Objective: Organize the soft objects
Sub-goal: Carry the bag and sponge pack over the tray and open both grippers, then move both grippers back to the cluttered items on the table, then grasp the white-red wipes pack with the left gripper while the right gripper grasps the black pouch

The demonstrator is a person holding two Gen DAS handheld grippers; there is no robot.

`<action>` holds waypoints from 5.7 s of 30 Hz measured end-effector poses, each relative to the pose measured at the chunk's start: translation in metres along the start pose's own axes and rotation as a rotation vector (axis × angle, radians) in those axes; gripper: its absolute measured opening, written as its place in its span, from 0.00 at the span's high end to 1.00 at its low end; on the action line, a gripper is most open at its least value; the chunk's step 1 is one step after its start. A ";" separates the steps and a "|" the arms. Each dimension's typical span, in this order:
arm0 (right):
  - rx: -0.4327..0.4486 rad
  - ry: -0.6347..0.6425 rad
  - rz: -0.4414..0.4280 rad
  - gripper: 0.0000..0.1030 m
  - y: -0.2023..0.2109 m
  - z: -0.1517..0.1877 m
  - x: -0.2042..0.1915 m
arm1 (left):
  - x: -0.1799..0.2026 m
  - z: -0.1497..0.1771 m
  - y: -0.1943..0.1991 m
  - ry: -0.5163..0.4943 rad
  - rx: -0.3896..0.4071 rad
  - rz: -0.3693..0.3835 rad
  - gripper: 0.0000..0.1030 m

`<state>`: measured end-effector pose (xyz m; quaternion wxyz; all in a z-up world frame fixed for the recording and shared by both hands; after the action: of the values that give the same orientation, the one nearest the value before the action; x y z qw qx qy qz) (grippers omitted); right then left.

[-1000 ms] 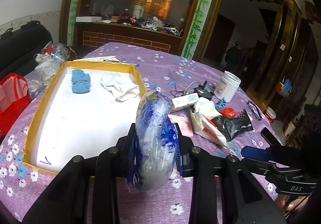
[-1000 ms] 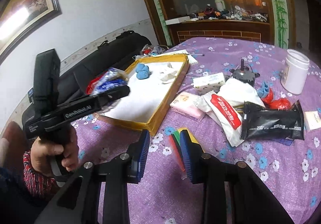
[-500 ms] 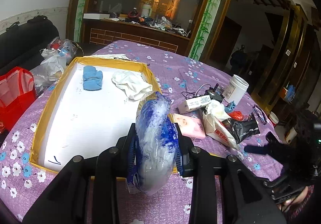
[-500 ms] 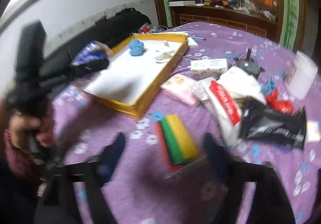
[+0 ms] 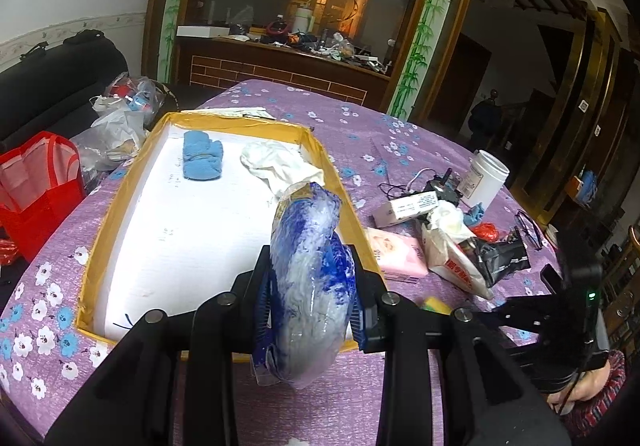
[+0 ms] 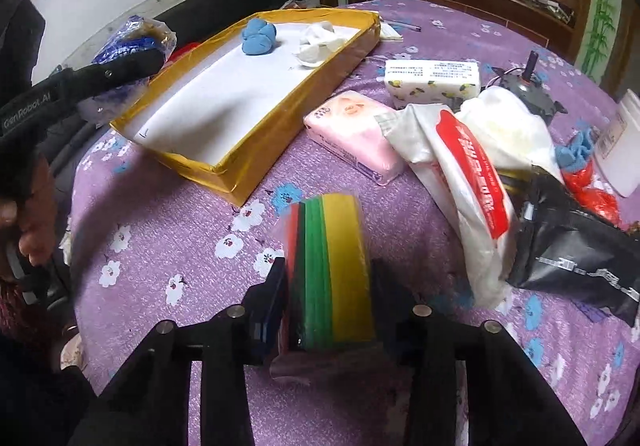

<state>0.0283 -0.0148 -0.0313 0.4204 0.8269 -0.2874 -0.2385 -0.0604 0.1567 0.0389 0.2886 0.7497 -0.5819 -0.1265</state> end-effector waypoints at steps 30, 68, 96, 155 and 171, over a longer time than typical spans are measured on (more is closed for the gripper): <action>-0.013 -0.273 -0.170 0.62 -0.085 -0.171 -0.072 | -0.089 -0.013 -0.085 0.084 -0.274 -0.072 0.71; 0.132 -0.287 -0.290 0.42 0.013 -0.129 -0.037 | -0.043 -0.021 -0.027 0.040 -0.143 -0.089 0.53; 0.430 -0.688 -0.248 0.31 0.124 -0.011 0.201 | 0.175 -0.013 -0.145 -0.047 -0.278 0.173 0.35; 0.018 -0.668 -0.052 0.19 0.054 0.027 0.122 | 0.144 0.044 -0.039 -0.190 -0.196 0.298 0.66; -0.110 -0.375 -0.273 0.18 0.037 0.005 0.084 | 0.111 0.039 -0.037 -0.141 -0.184 0.262 0.66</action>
<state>0.0754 -0.0928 -0.0160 0.3681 0.7751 -0.2326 -0.4577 -0.0187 0.0461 0.0020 0.3286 0.6270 -0.6795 -0.1929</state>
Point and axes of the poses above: each gripper's, at about its wrist camera, not at the fingertips, and y roughly against the way its jaws point, x to its right, z to its underside, the point moved 3 cm from there along -y, roughly the way its jaws point, and after that the axes turned 7 degrees about -y, right-handed, at the moved point
